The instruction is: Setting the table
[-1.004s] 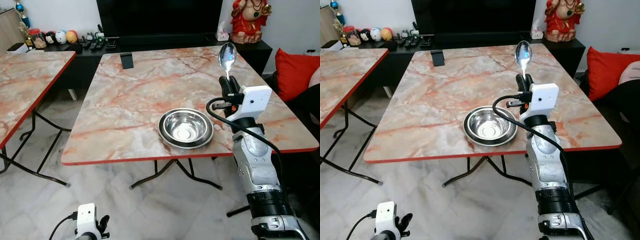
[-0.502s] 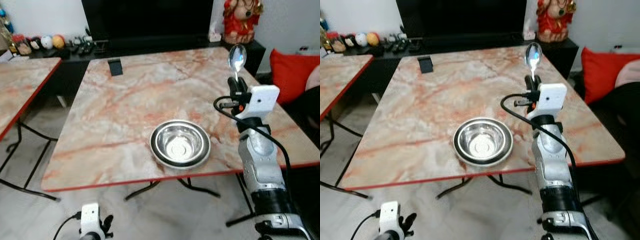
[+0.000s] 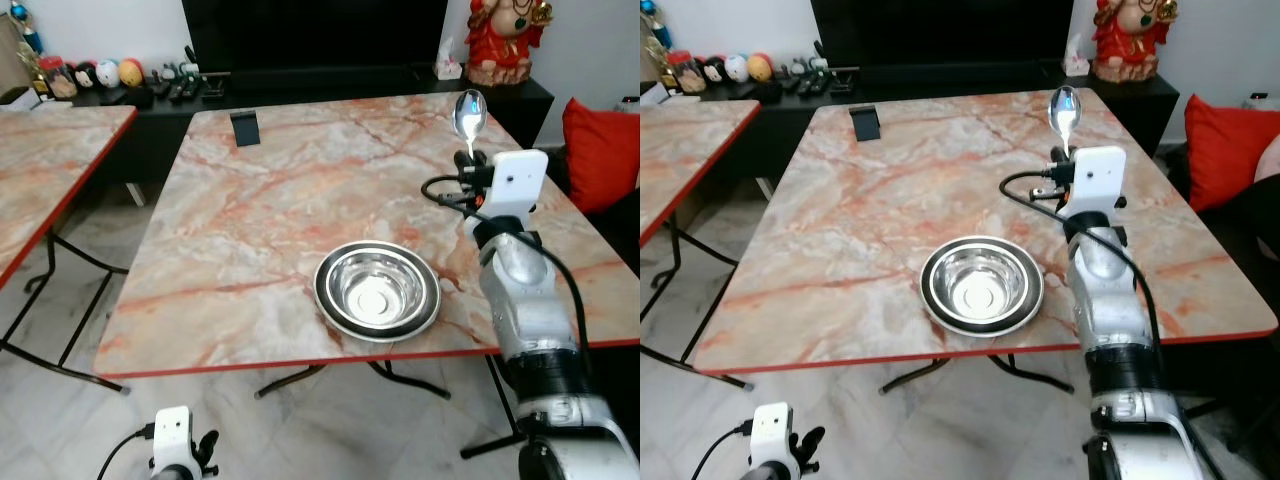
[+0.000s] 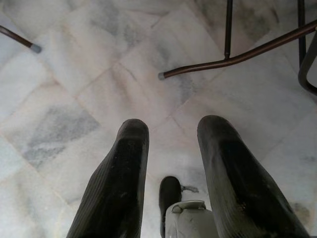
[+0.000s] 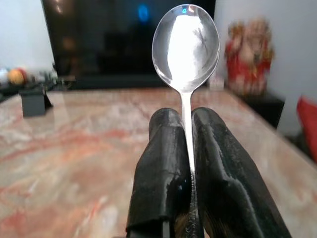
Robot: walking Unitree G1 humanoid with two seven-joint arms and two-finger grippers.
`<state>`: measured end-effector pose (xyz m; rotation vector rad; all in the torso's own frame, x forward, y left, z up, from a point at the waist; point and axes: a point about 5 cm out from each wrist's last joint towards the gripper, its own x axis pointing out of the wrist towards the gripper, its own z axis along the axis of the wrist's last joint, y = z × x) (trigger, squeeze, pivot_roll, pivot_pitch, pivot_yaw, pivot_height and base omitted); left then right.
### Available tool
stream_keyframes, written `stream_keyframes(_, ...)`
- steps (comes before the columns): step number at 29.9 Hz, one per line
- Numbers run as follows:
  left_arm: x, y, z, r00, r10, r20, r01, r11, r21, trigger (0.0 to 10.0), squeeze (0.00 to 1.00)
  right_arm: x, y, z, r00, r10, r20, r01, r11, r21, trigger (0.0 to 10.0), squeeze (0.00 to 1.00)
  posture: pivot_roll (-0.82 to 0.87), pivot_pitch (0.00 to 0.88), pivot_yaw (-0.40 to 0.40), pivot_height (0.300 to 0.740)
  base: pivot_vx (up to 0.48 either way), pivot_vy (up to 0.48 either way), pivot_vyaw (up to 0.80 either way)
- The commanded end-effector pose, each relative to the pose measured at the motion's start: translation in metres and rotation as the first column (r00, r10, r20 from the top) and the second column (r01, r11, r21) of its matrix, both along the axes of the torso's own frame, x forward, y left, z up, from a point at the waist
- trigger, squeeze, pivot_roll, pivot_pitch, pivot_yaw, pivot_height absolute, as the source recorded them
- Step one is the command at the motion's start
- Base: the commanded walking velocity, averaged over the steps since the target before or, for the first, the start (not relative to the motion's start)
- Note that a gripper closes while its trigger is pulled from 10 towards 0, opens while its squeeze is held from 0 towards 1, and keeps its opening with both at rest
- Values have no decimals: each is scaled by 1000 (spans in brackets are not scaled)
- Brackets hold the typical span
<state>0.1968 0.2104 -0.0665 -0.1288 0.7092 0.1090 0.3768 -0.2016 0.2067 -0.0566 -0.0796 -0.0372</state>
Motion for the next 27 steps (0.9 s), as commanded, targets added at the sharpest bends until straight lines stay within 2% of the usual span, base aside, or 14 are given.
stream_keyframes(1, -2, 1, -1, 1000, -8, -18, 8, 1000, -1, 10000, 0, 2, -4, -5, 998, -8, -69, 10, 999, 31, 10000, 0, -111, 0, 66, 740, 0, 0, 0)
stream_keyframes(5, -2, 1, -2, 1000, -9, -21, 9, 1000, -6, 10000, 0, 5, -7, -14, 988, 7, -157, 2, 998, 62, 10000, 0, -107, 0, 59, 740, 0, 0, 0)
stream_keyframes(13, -5, -1, -4, 999, -9, -33, 9, 1000, -16, 10000, 0, -1, -7, -37, 950, 61, -305, -50, 998, 44, 10000, 0, -108, 0, 54, 740, 0, 0, 0)
stream_keyframes(15, -8, 1, -5, 999, -5, -47, 4, 1000, -14, 10000, 0, -4, -10, -49, 939, 49, -341, -39, 999, 36, 10000, 0, -108, 0, 53, 740, 0, 0, 0)
stream_keyframes(27, -11, 4, -7, 998, -2, -63, 2, 1000, -13, 10000, 0, -15, -14, -75, 918, 10, -397, 5, 999, 38, 10000, 0, -104, 0, 57, 740, 0, 0, 0)
